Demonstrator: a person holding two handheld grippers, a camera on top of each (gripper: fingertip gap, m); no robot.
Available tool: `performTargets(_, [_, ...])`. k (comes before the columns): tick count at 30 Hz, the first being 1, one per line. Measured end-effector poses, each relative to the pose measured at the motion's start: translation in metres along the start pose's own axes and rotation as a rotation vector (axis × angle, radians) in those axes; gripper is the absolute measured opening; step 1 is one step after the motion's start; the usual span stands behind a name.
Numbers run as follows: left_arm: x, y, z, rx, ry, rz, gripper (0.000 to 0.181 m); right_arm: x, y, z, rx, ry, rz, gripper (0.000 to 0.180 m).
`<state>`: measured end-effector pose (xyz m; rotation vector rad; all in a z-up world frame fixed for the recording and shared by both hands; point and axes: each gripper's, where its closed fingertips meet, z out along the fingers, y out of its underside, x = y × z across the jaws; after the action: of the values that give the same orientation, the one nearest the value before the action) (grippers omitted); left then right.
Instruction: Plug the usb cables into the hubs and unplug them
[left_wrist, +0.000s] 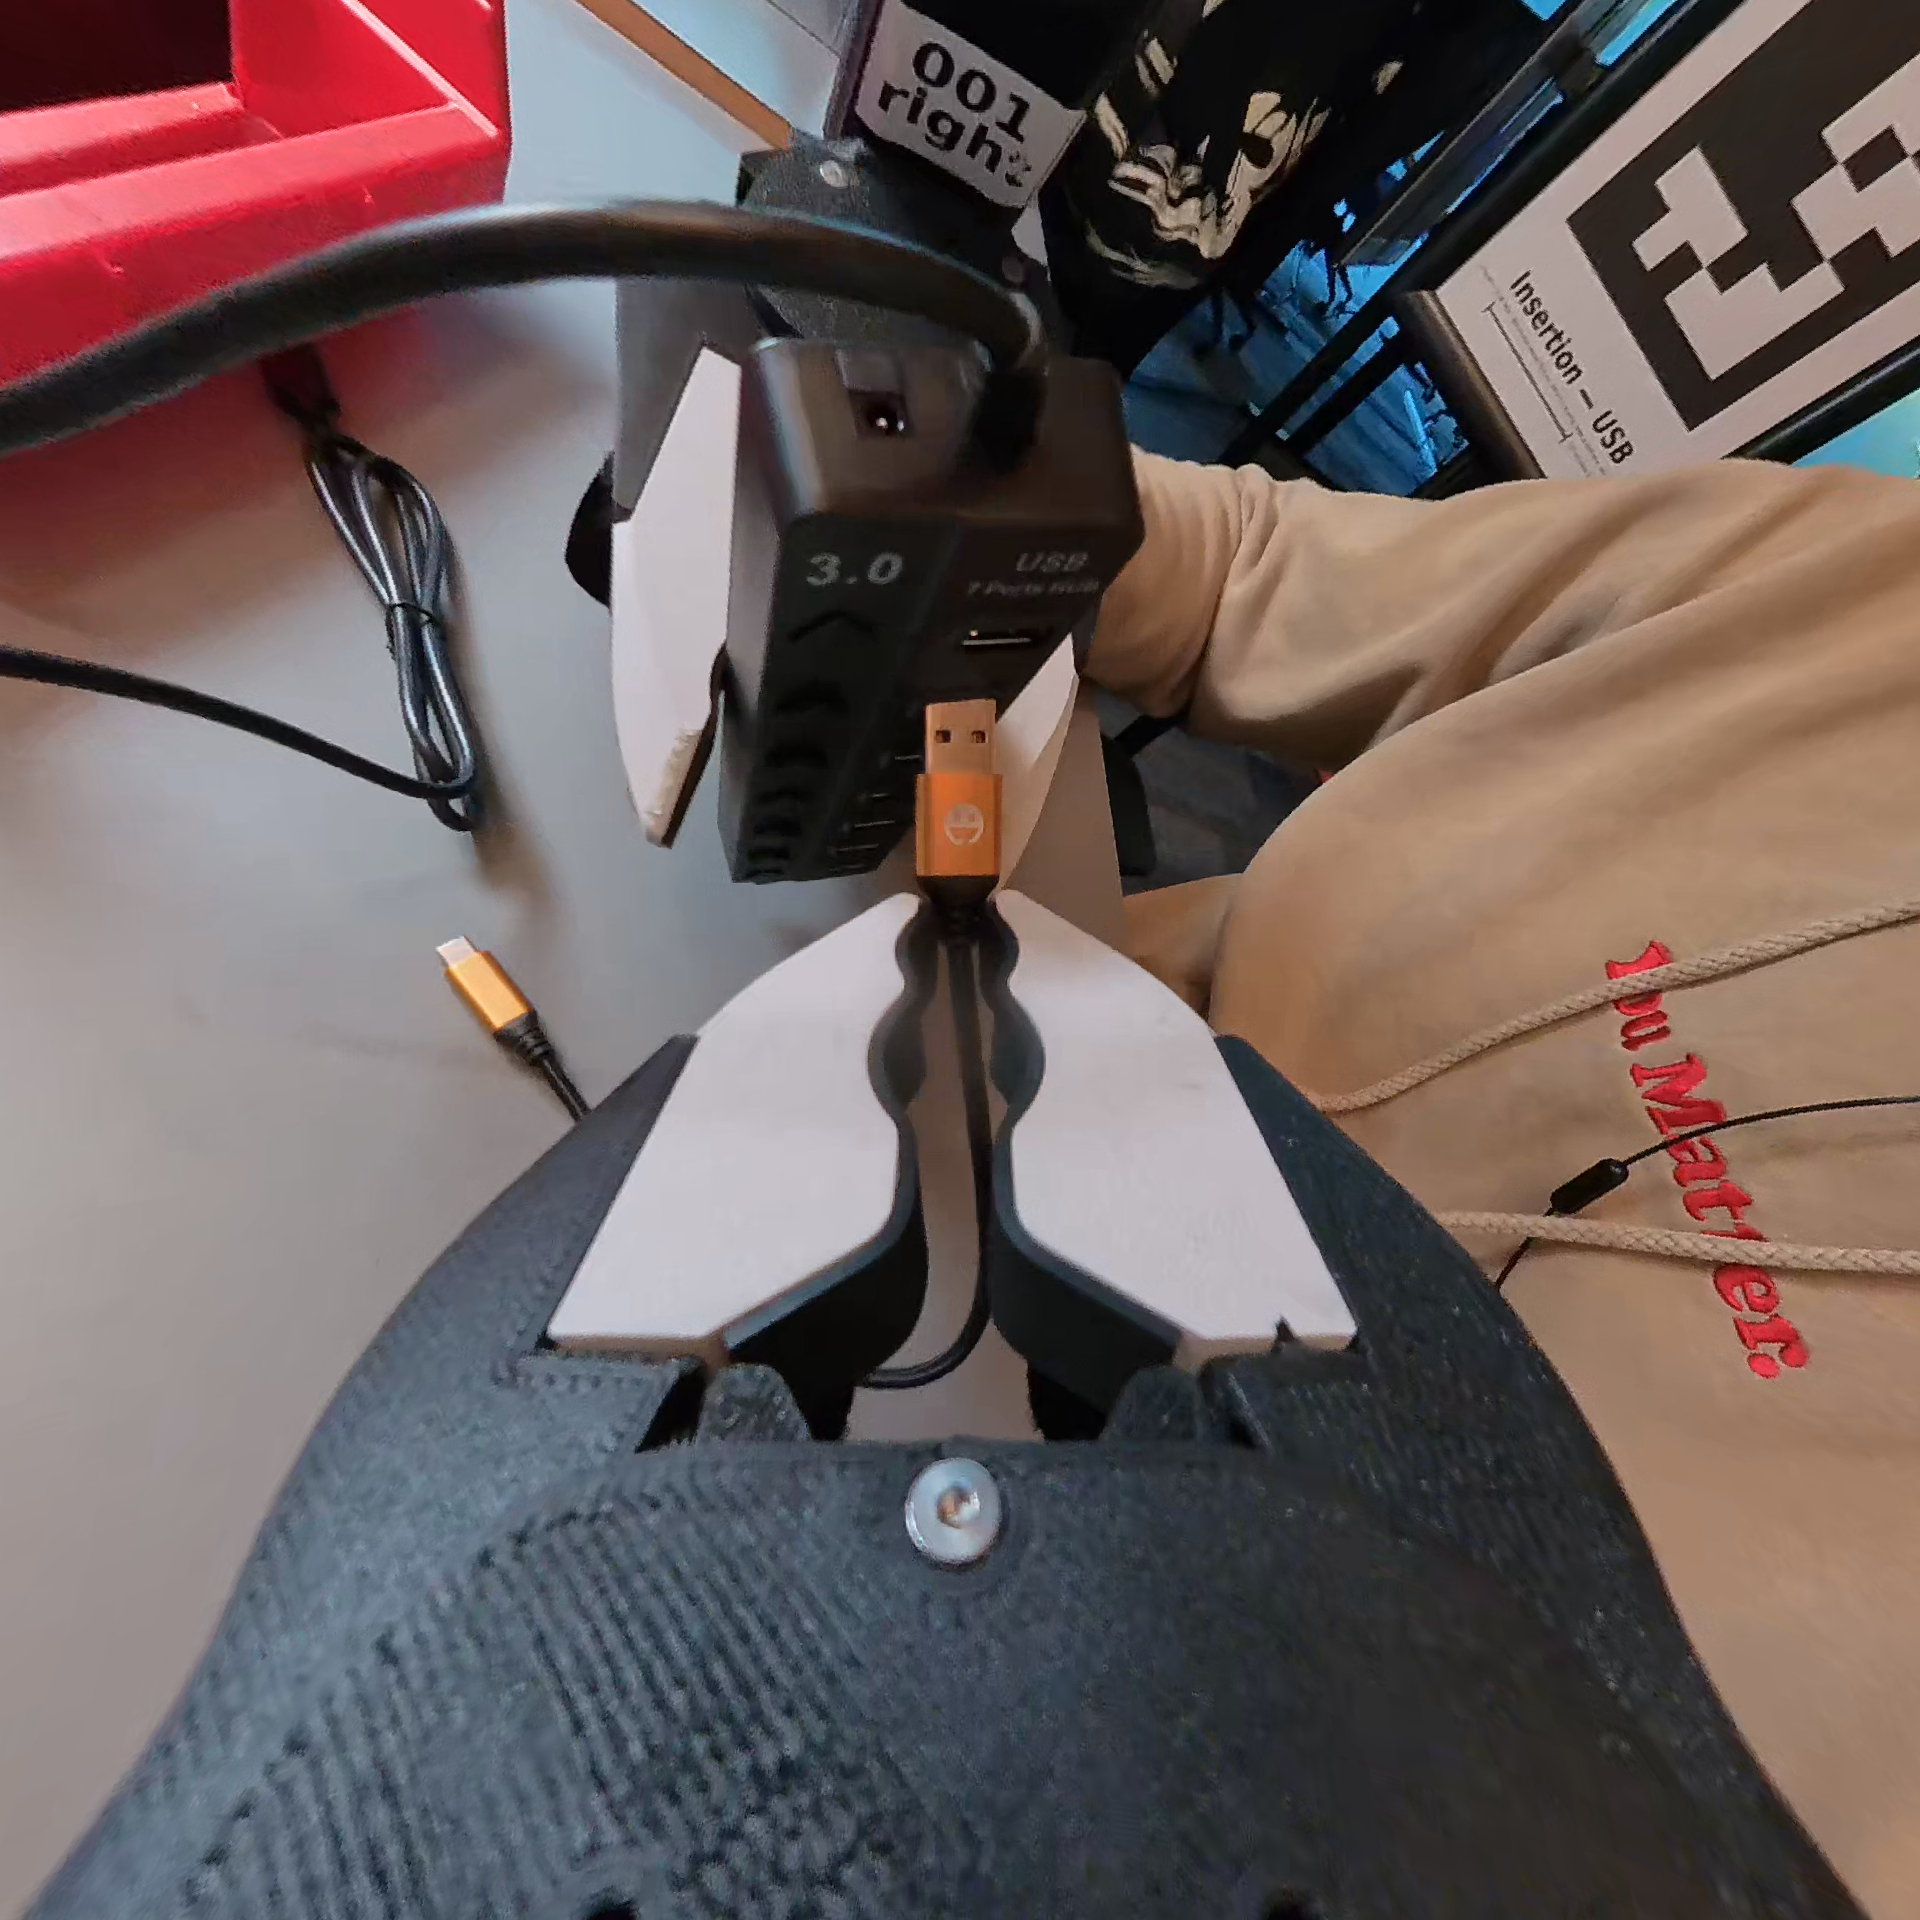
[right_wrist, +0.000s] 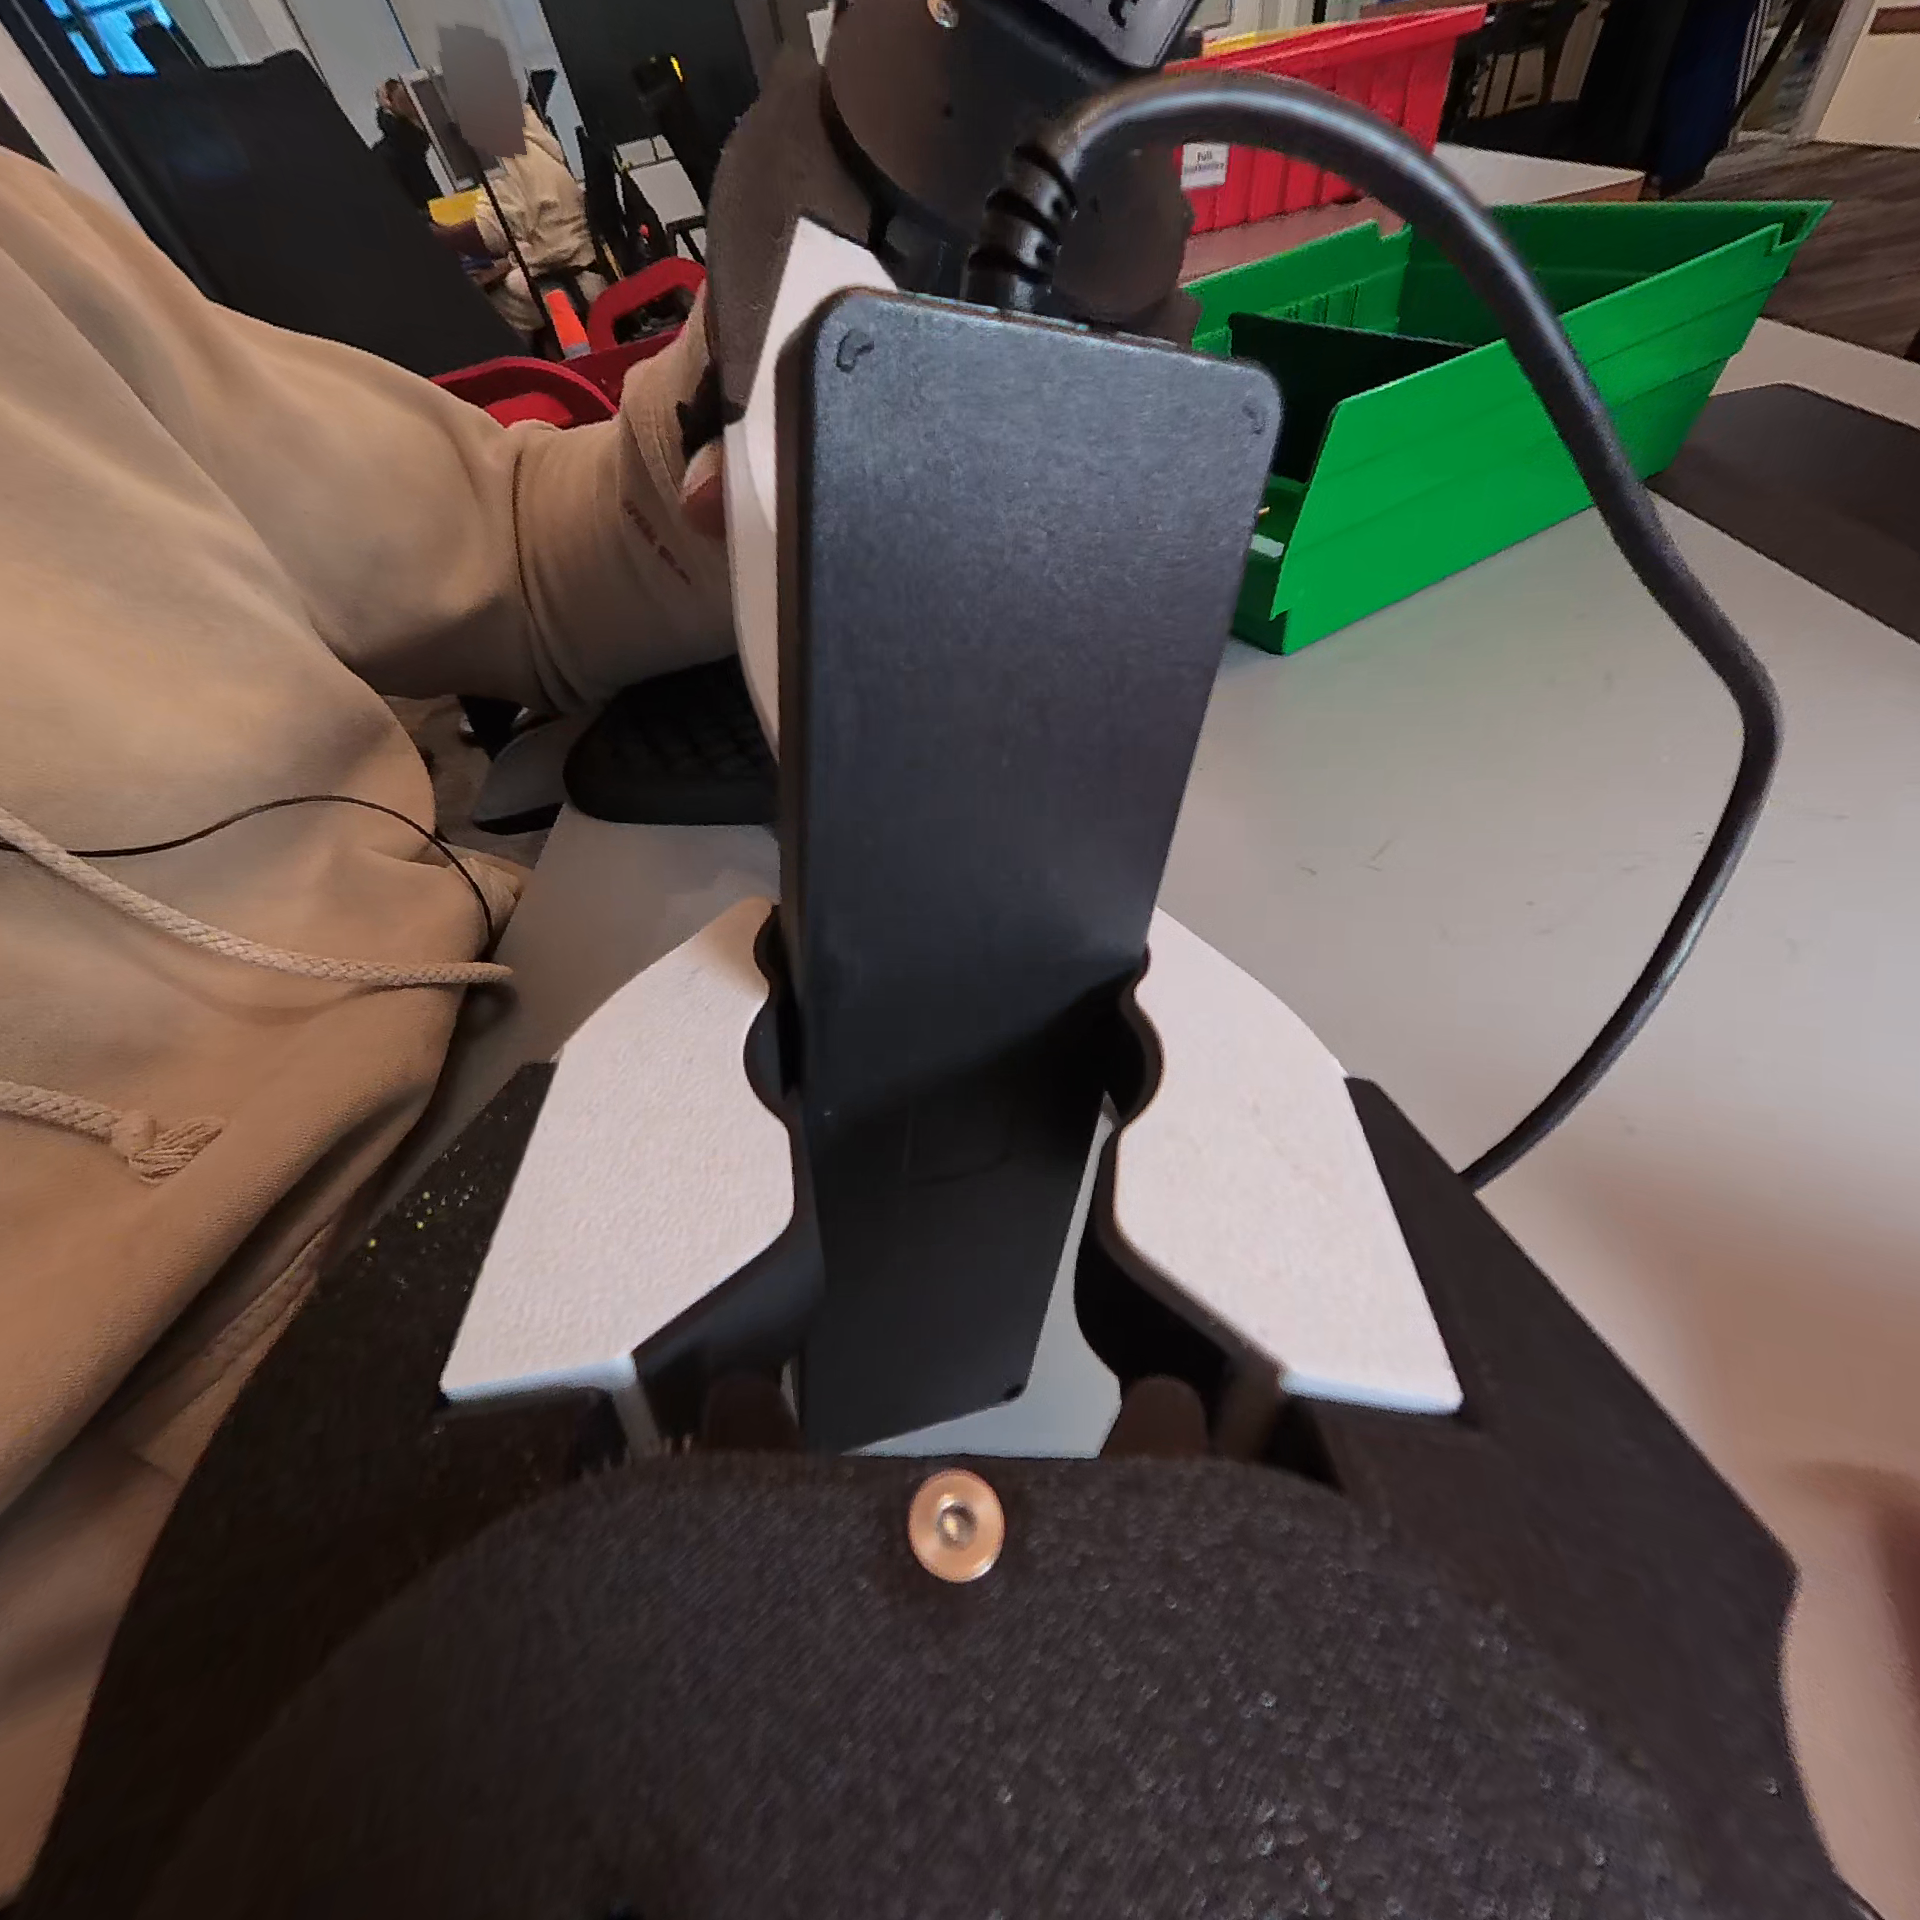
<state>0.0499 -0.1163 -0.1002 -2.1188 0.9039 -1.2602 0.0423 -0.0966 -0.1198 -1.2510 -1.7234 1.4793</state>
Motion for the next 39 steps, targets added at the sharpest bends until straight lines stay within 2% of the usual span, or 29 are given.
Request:
performTargets(9, [-0.004,0.004,-0.002,-0.027,-0.028,-0.003,0.008,0.004,0.010,0.004,-0.104,0.077,-0.056,0.059])
performTargets(15, [-0.005,0.006,-0.003,-0.041,-0.043,0.003,0.008,0.001,-0.009,-0.002,0.026,0.041,-0.018,0.060])
performTargets(21, [-0.003,0.007,-0.003,-0.066,-0.077,0.036,0.008,-0.007,-0.017,0.001,0.049,0.048,-0.091,0.058])
performTargets(39, [-0.005,0.027,-0.003,-0.316,-0.254,0.203,0.007,-0.009,-0.008,0.008,-0.084,0.061,-0.164,0.058])
